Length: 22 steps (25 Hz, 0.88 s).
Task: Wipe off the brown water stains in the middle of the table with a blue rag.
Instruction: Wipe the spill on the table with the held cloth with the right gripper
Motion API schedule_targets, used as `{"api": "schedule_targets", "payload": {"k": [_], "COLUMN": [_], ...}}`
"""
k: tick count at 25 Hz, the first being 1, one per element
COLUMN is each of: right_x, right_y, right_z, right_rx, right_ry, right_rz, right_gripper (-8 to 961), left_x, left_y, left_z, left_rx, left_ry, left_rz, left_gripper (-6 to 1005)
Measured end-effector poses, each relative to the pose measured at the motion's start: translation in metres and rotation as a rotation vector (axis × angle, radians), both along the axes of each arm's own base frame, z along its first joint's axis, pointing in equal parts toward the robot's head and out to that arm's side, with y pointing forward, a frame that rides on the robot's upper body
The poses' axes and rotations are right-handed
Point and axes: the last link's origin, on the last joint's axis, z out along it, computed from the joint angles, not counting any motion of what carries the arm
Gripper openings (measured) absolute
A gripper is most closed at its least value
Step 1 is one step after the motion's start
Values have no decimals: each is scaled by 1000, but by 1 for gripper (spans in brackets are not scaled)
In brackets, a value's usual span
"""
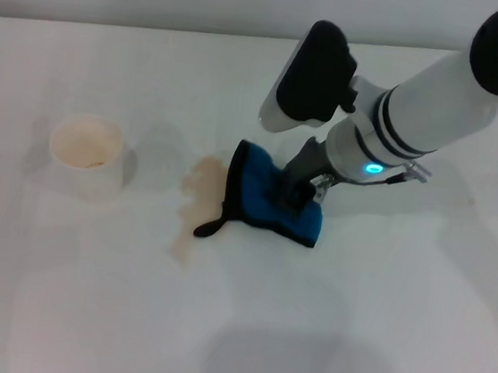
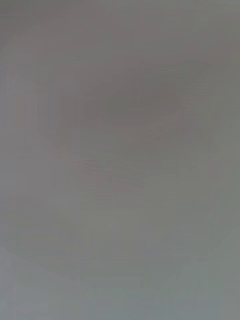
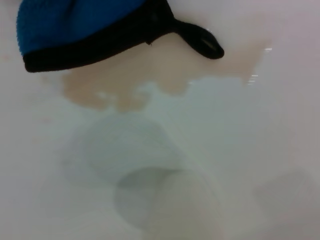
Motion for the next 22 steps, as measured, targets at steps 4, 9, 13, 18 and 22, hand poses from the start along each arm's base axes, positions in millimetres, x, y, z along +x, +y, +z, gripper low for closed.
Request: {"api": "schedule_targets", "payload": {"k": [4,9,13,18,22], "right_x": [5,10,11,4,-4], "right_y": [7,17,22,23,17], "right_z": [5,14,15,5,-7], "right_rx": [38,100,135,132,105], "right_ry": [7,18,25,39,61], "right_rz": [-21,-36,-35,-15,5], "right_gripper": [137,136,136,136,136], "left_x": [1,3,5,7,8], "left_y": [1,3,5,7,8], "left_z": [0,0,-1,-2,-3], "left_rx": [0,0,-1,-4,-5], "left_ry": [0,0,-1,-5,-8], "left_rz": [-2,-9,-14,-18,-19], "left_gripper": [893,892,892,893,893]}}
